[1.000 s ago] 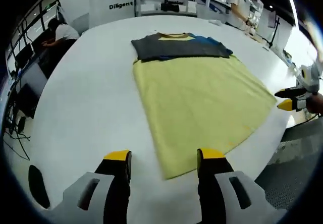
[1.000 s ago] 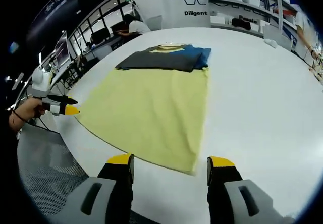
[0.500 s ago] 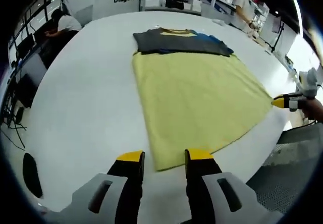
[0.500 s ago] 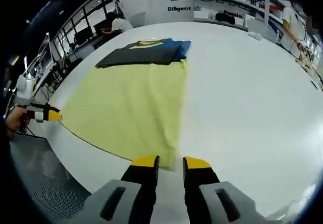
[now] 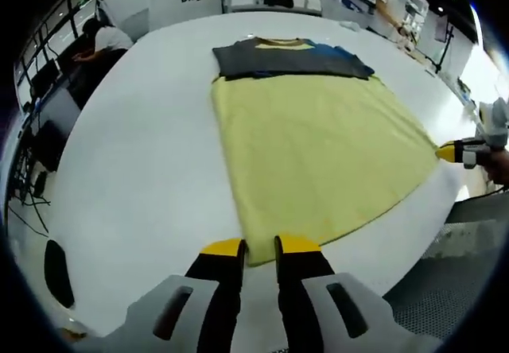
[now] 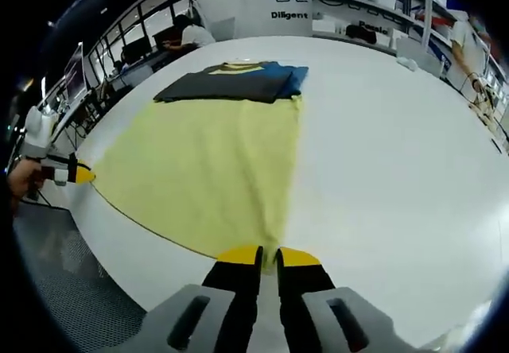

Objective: Fold the garment on the visible template until the final outline fits inside the template.

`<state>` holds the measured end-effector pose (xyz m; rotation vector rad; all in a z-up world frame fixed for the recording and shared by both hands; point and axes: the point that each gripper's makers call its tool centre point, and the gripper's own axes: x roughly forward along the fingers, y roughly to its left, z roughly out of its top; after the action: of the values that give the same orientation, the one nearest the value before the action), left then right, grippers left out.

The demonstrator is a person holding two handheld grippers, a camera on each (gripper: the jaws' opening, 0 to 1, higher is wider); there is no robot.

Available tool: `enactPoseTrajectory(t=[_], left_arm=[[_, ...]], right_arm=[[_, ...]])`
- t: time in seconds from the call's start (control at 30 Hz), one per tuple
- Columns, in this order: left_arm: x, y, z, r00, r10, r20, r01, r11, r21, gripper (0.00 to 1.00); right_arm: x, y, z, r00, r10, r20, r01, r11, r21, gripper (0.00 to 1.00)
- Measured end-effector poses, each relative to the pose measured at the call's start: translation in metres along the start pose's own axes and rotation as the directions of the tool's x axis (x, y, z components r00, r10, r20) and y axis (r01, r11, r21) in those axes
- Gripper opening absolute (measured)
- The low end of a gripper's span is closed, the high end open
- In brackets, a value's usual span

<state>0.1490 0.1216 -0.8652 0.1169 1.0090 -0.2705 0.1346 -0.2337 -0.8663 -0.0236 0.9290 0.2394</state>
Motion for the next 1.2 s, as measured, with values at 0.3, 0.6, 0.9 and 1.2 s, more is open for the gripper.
enactPoseTrajectory(t=[0.3, 0.6, 0.9, 1.2], left_arm=[[0.000, 0.000, -0.002, 1.000, -0.002, -0.010, 0.002, 1.000, -0.004, 0.03], [-0.004, -0.001, -0.005, 0.999, -0.012, -0.031, 0.012, 1.000, 0.012, 0.03], [-0.011, -0.005, -0.018, 0.995, -0.036, -0.093, 0.041, 0.998, 0.054, 0.03], [-0.017, -0.010, -0.032, 0.988, -0.062, -0.143, 0.075, 0.994, 0.085, 0.03]], right_arm=[[0.000, 0.001, -0.001, 1.000, 0.001, -0.013, -0.001, 1.000, -0.029, 0.00], [-0.003, 0.000, -0.004, 0.998, -0.021, -0.053, 0.018, 0.998, -0.057, 0.00], [-0.012, 0.004, -0.016, 0.989, -0.014, -0.144, -0.006, 0.991, -0.136, 0.00], [-0.019, 0.006, -0.027, 0.982, -0.009, -0.190, -0.024, 0.985, -0.173, 0.00]])
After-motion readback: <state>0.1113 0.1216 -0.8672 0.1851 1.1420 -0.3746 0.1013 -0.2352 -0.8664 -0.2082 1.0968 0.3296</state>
